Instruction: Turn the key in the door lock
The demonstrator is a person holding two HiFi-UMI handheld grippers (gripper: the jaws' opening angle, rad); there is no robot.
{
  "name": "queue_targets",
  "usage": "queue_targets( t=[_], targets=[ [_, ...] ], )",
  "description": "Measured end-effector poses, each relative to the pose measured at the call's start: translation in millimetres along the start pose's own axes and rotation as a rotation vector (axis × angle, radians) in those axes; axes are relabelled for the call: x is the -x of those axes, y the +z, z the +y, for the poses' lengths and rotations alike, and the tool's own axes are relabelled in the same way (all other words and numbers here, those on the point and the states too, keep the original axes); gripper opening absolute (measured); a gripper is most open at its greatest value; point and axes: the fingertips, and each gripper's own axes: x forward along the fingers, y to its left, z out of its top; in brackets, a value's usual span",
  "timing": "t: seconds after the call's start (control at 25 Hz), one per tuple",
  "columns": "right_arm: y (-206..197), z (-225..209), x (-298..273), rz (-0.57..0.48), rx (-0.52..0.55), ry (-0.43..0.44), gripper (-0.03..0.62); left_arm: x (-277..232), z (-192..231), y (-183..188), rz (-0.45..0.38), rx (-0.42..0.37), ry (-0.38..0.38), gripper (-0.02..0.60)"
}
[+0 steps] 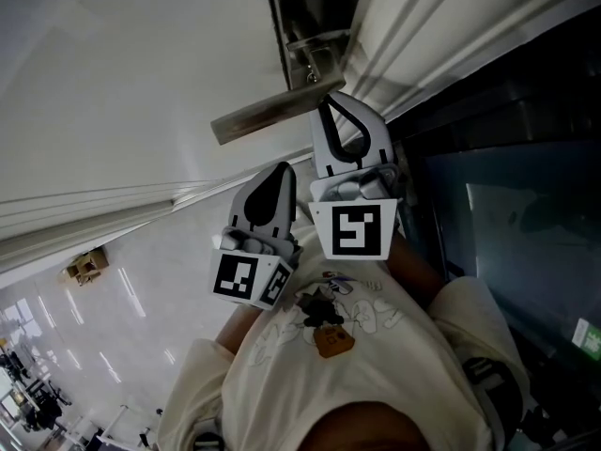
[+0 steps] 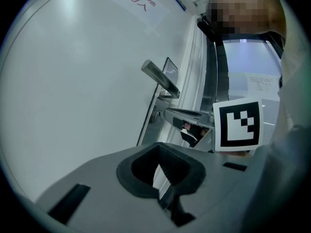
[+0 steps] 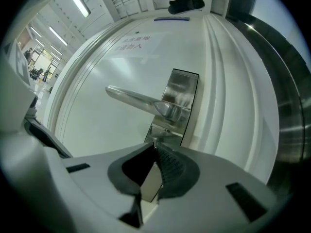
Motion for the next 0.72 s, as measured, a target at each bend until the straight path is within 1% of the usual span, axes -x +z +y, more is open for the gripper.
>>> queue_targets(
  t=[0.08, 0.16, 0.4, 0.56, 0.72],
  targets=[
    [1.4, -0.9, -0.2, -0.011, -0.021, 0.006, 0.022, -0.5, 0.2, 0.2, 0.001, 0.000, -0.001, 0.006],
    [1.9, -1.9, -0.1, -0.019, -0.066, 0.018, 0.023, -0.7, 0.8, 0.2, 0.002, 0.000, 0.000, 0.006],
    [1.1, -6.3, 0.6, -0.038, -0.262, 0.050, 0.023, -1.4, 1.6, -0.4, 0.005, 0.000, 0.002, 0.006],
    [1.1, -10.9, 0.8, -0.069, -0.398, 0.073, 0.023, -2.2, 1.0, -0.7, 0.008, 0.000, 0.000, 0.006],
    [-1.2, -14.8, 1.1, -0.094, -0.559, 0.097, 0.023, -2.4, 1.3, -1.4, 0.012, 0.000, 0.000, 0.006]
  ],
)
